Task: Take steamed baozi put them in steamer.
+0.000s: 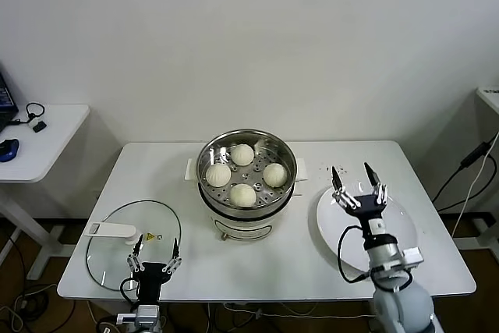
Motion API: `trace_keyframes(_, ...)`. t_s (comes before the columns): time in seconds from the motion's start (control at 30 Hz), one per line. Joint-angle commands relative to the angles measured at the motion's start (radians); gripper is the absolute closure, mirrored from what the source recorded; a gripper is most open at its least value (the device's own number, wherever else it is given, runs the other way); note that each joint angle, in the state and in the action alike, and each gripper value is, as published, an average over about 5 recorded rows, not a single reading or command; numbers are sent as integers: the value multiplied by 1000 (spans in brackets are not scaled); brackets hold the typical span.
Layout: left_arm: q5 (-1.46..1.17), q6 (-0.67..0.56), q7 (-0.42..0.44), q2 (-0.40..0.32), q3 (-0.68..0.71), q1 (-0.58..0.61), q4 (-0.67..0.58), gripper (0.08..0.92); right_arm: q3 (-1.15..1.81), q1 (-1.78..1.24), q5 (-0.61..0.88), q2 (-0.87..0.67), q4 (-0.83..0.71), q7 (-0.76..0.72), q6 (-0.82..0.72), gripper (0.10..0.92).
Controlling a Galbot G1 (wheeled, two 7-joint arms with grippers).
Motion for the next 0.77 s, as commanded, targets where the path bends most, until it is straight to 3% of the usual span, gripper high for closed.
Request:
trace_keyframes(0.03,5,2,2,-49,1,0,-7,177,-10,-186,-57,179,-4,6,167,203)
trace_keyframes(0.77,3,1,1,-49,0,1,-15,177,-28,-187,-72,174,-4,7,172,203)
